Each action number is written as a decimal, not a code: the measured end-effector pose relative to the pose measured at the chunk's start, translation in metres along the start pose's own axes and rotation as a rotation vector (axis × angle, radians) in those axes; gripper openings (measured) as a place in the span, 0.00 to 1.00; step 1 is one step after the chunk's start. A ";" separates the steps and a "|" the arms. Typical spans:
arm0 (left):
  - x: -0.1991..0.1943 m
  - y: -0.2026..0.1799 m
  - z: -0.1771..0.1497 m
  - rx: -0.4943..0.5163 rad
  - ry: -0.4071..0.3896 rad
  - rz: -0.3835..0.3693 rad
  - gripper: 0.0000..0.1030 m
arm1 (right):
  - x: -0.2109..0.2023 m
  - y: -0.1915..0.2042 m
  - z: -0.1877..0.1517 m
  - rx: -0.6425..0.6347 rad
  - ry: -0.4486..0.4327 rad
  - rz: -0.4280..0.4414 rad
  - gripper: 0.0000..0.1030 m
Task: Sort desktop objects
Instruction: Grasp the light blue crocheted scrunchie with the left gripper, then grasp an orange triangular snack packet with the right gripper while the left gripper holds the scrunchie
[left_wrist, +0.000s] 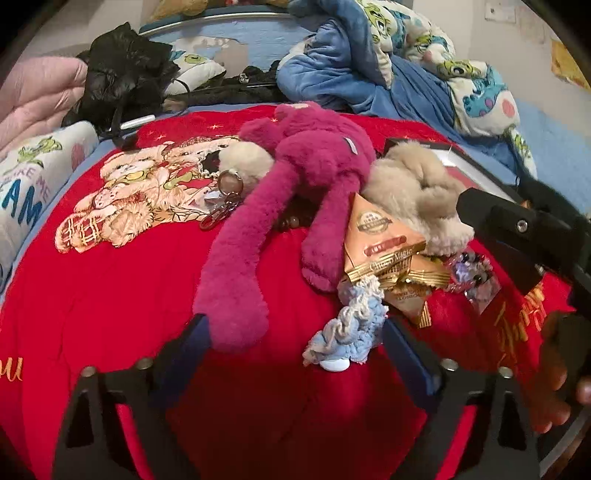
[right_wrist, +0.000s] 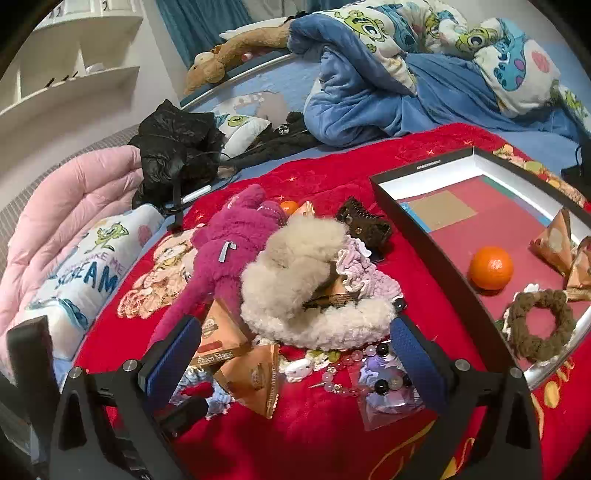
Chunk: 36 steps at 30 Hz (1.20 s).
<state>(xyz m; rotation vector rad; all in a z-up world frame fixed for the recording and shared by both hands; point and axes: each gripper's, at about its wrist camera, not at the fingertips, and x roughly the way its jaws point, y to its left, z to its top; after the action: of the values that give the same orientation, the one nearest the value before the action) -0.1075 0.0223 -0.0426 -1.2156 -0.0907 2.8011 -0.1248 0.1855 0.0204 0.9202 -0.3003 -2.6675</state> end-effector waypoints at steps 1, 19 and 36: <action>0.000 0.000 0.000 -0.003 -0.001 0.008 0.78 | 0.000 0.001 0.000 -0.008 0.003 -0.007 1.00; -0.022 0.027 -0.005 0.004 -0.007 0.040 0.16 | 0.003 0.005 -0.004 -0.020 0.042 -0.014 1.00; -0.045 0.067 -0.012 -0.026 -0.046 0.087 0.16 | 0.028 0.035 -0.024 -0.167 0.141 -0.038 0.95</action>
<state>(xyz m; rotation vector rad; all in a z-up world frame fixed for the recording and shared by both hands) -0.0717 -0.0490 -0.0241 -1.1890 -0.0789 2.9115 -0.1232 0.1410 -0.0036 1.0630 -0.0278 -2.5974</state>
